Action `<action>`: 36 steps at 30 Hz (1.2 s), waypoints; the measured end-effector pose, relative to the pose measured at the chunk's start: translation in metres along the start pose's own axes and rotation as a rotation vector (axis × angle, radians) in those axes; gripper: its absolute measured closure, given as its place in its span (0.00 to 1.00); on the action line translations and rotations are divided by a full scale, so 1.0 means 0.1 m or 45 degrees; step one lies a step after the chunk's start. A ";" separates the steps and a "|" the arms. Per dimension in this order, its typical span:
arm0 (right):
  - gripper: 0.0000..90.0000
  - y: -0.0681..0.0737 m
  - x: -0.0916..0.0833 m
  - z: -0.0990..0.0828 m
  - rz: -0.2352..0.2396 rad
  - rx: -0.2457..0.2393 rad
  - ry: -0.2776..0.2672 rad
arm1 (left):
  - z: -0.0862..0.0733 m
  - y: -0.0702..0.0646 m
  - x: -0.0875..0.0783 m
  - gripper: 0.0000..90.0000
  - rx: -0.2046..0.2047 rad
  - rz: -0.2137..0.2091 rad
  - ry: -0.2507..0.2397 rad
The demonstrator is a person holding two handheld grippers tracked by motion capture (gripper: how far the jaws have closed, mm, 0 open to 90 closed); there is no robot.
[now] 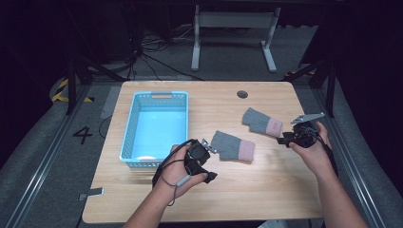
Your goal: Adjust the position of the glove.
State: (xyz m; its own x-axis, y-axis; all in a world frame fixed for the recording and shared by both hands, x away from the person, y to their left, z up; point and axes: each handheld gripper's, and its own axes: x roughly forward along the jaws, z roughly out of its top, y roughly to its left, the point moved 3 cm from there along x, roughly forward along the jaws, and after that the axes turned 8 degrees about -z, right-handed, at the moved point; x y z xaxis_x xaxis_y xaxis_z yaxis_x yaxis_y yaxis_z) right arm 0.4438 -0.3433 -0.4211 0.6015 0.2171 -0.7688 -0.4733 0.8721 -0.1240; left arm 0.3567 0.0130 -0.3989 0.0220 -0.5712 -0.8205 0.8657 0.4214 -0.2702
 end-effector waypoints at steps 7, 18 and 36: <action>0.63 0.05 -0.02 0.02 0.029 -0.013 -0.025 | 0.02 0.00 0.00 0.42 0.005 -0.006 0.002; 0.60 0.36 0.01 0.29 0.137 -0.116 -0.075 | 0.00 0.02 -0.02 0.41 -0.001 -0.007 0.013; 0.59 1.05 0.53 0.62 0.320 -0.312 0.008 | 0.00 0.07 -0.04 0.40 -0.011 -0.014 0.006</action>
State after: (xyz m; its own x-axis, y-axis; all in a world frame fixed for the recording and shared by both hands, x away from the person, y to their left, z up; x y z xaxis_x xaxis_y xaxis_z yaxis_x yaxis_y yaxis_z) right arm 0.4661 -0.2127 -0.4357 0.4426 0.4085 -0.7983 -0.7470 0.6604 -0.0762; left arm 0.3621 0.0181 -0.3981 0.0101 -0.5726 -0.8198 0.8617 0.4210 -0.2834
